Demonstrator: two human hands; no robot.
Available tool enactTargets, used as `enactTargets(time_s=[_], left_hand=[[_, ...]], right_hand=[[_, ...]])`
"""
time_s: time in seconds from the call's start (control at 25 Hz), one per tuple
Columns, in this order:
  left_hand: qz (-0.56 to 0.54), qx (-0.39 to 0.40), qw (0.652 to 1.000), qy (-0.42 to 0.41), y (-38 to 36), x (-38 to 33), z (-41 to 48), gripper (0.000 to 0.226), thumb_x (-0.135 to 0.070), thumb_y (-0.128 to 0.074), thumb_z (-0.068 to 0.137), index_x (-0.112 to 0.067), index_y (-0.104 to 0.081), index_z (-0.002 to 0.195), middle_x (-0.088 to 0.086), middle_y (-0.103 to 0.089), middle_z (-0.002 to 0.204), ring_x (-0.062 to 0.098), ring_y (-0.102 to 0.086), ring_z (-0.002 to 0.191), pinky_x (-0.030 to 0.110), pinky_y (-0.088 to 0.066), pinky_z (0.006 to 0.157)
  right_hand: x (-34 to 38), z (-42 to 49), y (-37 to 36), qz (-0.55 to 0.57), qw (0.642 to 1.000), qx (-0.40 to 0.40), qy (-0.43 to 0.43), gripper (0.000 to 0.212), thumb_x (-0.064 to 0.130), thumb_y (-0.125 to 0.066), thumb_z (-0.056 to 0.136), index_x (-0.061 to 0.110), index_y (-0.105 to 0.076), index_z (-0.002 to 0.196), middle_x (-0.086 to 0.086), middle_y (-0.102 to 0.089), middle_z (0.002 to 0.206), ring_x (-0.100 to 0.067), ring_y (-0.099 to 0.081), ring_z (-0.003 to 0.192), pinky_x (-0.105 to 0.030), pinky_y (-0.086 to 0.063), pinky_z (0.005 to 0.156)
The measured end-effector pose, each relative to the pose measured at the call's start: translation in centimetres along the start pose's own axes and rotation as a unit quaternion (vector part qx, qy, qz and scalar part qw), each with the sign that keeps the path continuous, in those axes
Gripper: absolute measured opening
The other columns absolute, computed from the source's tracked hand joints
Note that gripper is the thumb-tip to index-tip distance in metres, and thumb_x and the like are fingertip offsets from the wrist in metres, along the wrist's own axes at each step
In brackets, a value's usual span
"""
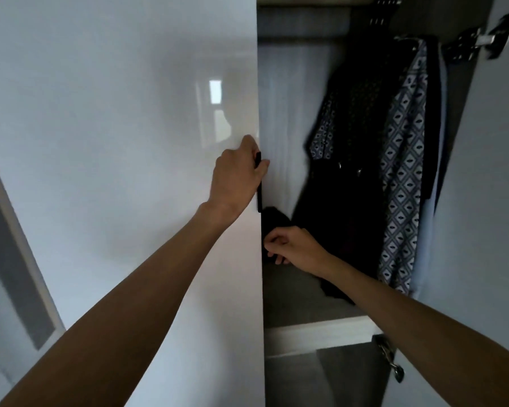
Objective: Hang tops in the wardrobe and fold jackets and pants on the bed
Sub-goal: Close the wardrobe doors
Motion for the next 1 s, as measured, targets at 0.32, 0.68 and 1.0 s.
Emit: enactTargets(time_s=[0.32, 0.68, 1.0], left_hand=[[0.026, -0.032, 0.999, -0.017, -1.5, 1.0, 1.0, 0.021, -0.024, -0.058, 0.094, -0.005, -0.053, 0.100, 0.012, -0.065, 0.083, 0.036, -0.061, 0.079, 0.044, -0.047, 0.074], [-0.047, -0.123, 0.991, 0.009, -0.5, -2.8, -3.9, 0.033, -0.014, -0.057, 0.088, -0.007, -0.048, 0.119, 0.012, -0.056, 0.109, 0.030, -0.059, 0.089, 0.043, -0.048, 0.077], [-0.256, 0.321, 0.911, -0.038, -13.3, -23.3, -8.1, 0.009, -0.024, -0.064, 0.092, -0.019, -0.059, 0.098, 0.003, -0.070, 0.080, 0.020, -0.062, 0.053, 0.014, -0.039, 0.041]], right_hand=[[-3.6, -0.6, 1.1, -0.015, 0.996, -0.025, -0.084, 0.014, 0.018, -0.064, 0.093, 0.011, -0.070, 0.105, -0.007, -0.073, 0.090, -0.011, -0.066, 0.070, -0.015, -0.049, 0.059], [-3.5, -8.9, 8.6, -0.106, 0.990, -0.064, -0.072, 0.014, 0.003, -0.064, 0.091, 0.008, -0.070, 0.102, -0.003, -0.071, 0.081, -0.005, -0.063, 0.060, -0.010, -0.044, 0.058], [-1.5, -35.2, 24.2, -0.281, 0.851, -0.436, -0.081, 0.027, 0.005, -0.059, 0.086, 0.023, -0.064, 0.106, 0.007, -0.069, 0.084, -0.013, -0.066, 0.075, -0.030, -0.050, 0.071]])
Point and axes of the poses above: each hand's wrist, its own z-axis towards the middle knuckle, its own y-axis out of the back of the hand, x = y × z, the point moved 5 cm from there along z, towards the middle knuckle
